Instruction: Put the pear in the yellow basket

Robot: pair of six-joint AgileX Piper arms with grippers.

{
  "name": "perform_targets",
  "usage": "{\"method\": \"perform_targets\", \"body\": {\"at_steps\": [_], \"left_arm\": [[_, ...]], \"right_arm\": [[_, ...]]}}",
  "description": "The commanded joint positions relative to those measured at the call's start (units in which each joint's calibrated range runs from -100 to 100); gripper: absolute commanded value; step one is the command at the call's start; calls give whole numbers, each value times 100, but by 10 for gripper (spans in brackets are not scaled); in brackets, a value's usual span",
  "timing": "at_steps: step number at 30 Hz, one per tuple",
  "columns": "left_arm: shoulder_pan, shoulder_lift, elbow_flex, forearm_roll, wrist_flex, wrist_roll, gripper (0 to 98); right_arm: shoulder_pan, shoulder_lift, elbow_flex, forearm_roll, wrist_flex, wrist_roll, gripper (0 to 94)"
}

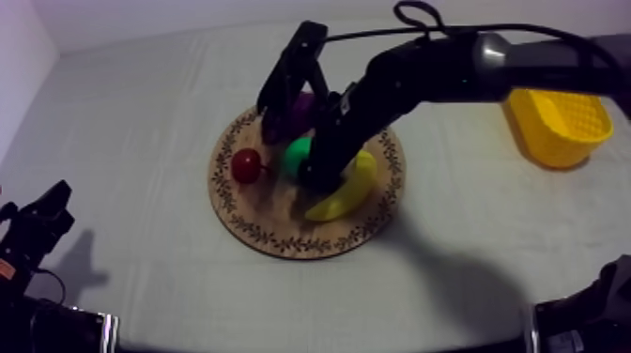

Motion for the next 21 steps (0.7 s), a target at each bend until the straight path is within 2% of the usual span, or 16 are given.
{"method": "perform_targets", "body": {"at_steps": [1, 10, 21], "left_arm": [[1, 0, 2, -2, 1, 0, 1], [1, 0, 2, -2, 1, 0, 1], [1, 0, 2, -2, 1, 0, 1]], "right_arm": [[11, 269, -135, 86, -18, -124, 672], [53, 742, -493, 261, -68, -283, 665], [84, 1001, -667, 333, -58, -346, 626]]}}
